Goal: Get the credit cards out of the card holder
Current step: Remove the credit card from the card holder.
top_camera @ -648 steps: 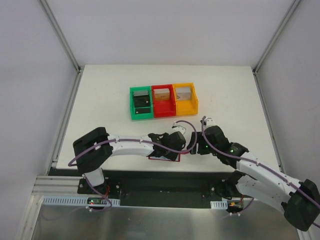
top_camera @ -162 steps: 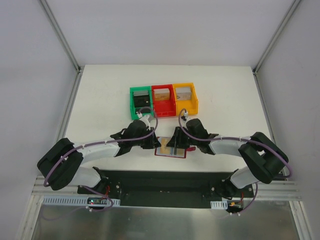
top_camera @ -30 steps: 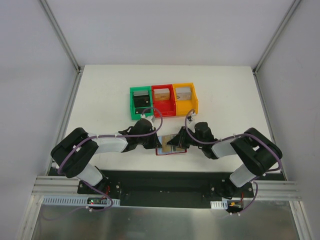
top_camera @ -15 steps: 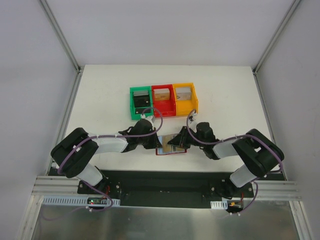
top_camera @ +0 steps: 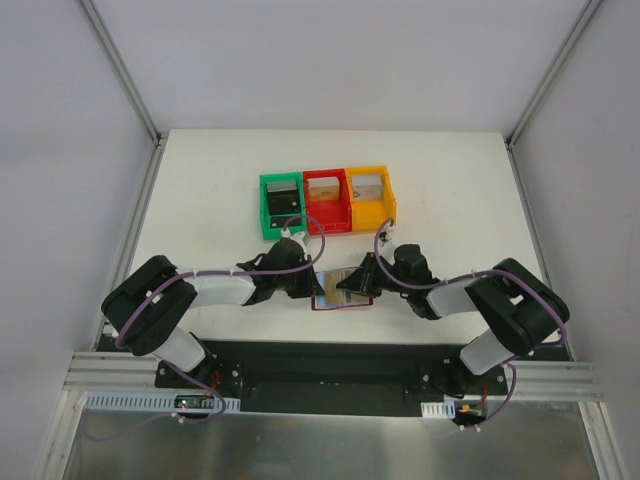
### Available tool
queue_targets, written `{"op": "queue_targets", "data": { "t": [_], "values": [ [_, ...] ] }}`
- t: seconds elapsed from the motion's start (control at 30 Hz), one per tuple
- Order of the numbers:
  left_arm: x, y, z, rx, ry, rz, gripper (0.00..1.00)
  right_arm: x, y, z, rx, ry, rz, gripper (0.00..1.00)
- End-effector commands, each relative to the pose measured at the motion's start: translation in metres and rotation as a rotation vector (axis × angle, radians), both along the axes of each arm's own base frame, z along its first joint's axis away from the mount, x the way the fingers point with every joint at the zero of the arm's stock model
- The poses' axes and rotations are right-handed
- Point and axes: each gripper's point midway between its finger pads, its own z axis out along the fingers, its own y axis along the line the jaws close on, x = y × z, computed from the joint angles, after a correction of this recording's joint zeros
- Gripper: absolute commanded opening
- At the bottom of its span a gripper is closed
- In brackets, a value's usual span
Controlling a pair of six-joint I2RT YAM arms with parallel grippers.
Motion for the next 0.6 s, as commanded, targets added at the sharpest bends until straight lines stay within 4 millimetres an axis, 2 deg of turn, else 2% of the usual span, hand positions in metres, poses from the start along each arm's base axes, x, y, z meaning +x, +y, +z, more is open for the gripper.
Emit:
{"op": "queue_targets", "data": {
  "t": [0.0,0.17,0.57],
  "values": [
    [-0.0106,0.029,-0.0293,0.131,0.046,0.031,0.01,0.0022,0.0061,0.0266,0.082,-0.07,0.024,0.16],
    [-0.0102,0.0292,-0.0294,0.132,0.045,0.034,0.01,0.003,0.0048,0.0287,0.085,-0.075,0.019,0.1],
    [-0.0102,0.0298,-0.0282,0.135,0.04,0.033,0.0,0.0037,0.0006,0.0289,0.088,-0.072,0.01,0.06]
  ]
}}
